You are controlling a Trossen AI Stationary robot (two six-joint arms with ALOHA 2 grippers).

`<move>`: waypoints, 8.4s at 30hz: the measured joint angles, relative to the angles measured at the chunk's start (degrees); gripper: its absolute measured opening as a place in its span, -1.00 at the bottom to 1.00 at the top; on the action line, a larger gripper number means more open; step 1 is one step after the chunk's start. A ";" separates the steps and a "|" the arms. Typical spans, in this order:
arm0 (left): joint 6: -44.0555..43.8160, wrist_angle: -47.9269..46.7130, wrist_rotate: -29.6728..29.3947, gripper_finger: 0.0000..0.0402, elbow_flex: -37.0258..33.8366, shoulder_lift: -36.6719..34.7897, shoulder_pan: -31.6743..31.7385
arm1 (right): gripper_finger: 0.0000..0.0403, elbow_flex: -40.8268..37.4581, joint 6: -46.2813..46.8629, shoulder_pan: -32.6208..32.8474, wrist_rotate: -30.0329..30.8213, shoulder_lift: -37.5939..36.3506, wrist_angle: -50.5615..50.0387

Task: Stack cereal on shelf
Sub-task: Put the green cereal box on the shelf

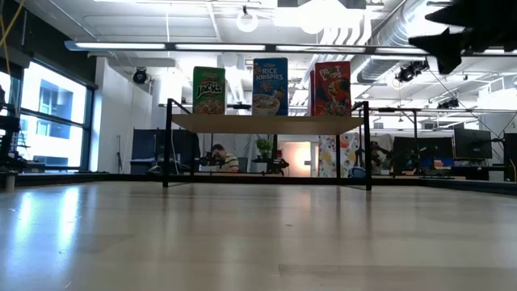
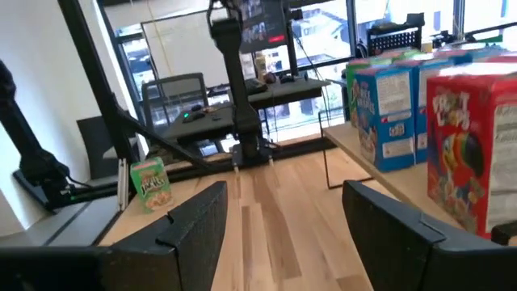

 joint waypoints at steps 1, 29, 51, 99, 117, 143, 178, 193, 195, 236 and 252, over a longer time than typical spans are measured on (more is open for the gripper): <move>0.00 0.00 0.00 0.18 0.00 0.00 0.00 | 0.18 -1.08 0.00 0.00 0.01 0.02 1.06; 0.00 0.00 0.00 0.18 0.00 0.00 0.00 | 0.18 -13.06 0.02 0.00 0.83 0.18 5.16; 0.01 0.00 0.00 0.18 0.00 0.00 0.02 | 0.18 -13.08 1.11 0.00 0.49 0.31 5.12; -71.64 -20.40 3.28 0.18 -3.20 0.13 -16.78 | 0.18 -13.08 1.07 0.00 0.46 0.32 5.07; -109.33 -20.45 10.34 0.18 -16.24 0.17 -33.23 | 0.18 -13.08 1.07 0.00 0.46 0.33 5.07; -150.00 -20.25 17.82 0.18 -24.57 1.50 -58.84 | 0.18 -13.08 1.07 0.00 0.45 0.31 5.07; -156.32 -13.96 30.21 0.53 -24.52 14.26 -61.86 | 0.18 -13.08 1.07 0.00 0.47 0.33 5.07; -155.00 -17.54 30.03 0.57 -24.52 19.14 -61.88 | 0.18 -13.08 1.07 0.00 0.47 0.31 5.07; -154.92 -17.50 30.14 0.57 -24.54 19.89 -61.87 | 0.18 -13.08 1.06 0.00 0.47 0.31 5.07; -152.93 -17.46 31.19 -0.03 -24.55 20.31 -59.91 | 0.18 -13.09 1.06 0.00 0.46 0.28 5.07; -151.44 -17.28 29.18 -0.23 -24.59 19.19 -59.94 | 0.18 -13.08 1.05 0.00 0.47 0.28 5.07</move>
